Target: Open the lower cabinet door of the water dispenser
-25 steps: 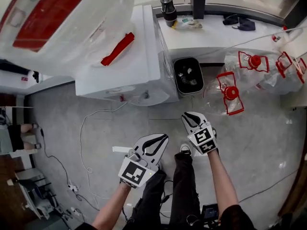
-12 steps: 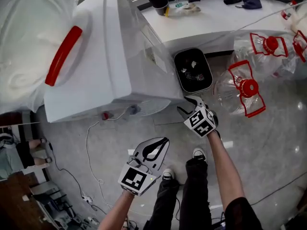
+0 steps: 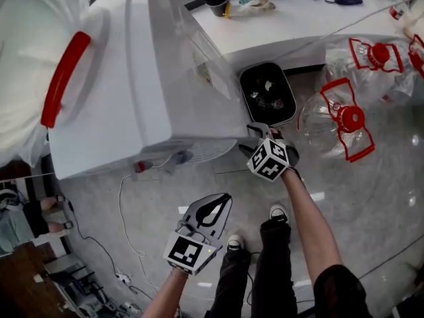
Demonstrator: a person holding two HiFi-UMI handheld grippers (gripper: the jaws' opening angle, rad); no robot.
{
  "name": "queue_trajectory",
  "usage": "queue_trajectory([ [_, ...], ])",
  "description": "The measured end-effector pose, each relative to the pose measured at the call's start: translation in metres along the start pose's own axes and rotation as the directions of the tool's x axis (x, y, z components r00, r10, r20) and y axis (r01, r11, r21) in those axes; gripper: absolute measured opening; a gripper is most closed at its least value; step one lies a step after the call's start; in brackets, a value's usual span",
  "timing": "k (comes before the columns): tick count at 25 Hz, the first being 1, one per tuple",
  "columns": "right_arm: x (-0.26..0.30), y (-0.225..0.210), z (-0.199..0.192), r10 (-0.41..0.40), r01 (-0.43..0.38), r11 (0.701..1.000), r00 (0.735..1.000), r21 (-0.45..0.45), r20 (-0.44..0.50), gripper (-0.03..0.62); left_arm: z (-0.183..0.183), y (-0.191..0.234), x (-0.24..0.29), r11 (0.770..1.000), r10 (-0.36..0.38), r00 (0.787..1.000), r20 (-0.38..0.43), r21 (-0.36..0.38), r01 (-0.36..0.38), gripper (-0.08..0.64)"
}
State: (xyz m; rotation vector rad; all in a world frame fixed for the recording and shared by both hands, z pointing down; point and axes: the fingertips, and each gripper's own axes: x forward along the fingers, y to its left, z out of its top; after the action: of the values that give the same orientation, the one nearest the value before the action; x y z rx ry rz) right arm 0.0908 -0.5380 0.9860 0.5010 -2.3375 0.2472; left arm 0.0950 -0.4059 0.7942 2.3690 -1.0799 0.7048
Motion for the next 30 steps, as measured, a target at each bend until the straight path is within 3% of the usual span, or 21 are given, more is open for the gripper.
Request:
queue_trajectory([
  [3, 0.0, -0.003, 0.0, -0.008, 0.008, 0.999, 1.0, 0.034, 0.003, 0.23, -0.004, 0.006, -0.002, 1.0, 0.018, 1.0, 0.007, -0.021, -0.018, 0.02],
  [9, -0.003, 0.001, -0.002, -0.028, 0.029, 0.998, 0.999, 0.063, -0.02, 0.222, -0.015, 0.015, -0.013, 0.999, 0.033, 0.999, -0.011, 0.015, -0.033, 0.02],
  [12, -0.012, 0.02, -0.012, -0.017, 0.018, 0.999, 0.999, 0.035, -0.036, 0.201, -0.016, 0.016, -0.021, 0.999, 0.039, 0.999, -0.002, 0.004, -0.039, 0.02],
  [18, -0.024, 0.109, -0.037, 0.102, -0.106, 0.994, 0.989, -0.029, -0.103, 0.199, -0.026, 0.008, -0.045, 0.999, 0.029, 1.0, -0.007, 0.038, -0.029, 0.02],
  [23, -0.021, 0.18, -0.042, 0.138, -0.139, 0.99, 0.983, 0.001, -0.12, 0.202, -0.037, 0.0, -0.079, 0.998, 0.027, 0.999, 0.022, 0.051, -0.028, 0.02],
  [30, -0.003, 0.273, -0.028, 0.217, -0.212, 0.976, 0.969, 0.056, -0.118, 0.233, -0.091, 0.01, -0.148, 0.996, 0.079, 0.997, -0.005, 0.032, -0.079, 0.02],
])
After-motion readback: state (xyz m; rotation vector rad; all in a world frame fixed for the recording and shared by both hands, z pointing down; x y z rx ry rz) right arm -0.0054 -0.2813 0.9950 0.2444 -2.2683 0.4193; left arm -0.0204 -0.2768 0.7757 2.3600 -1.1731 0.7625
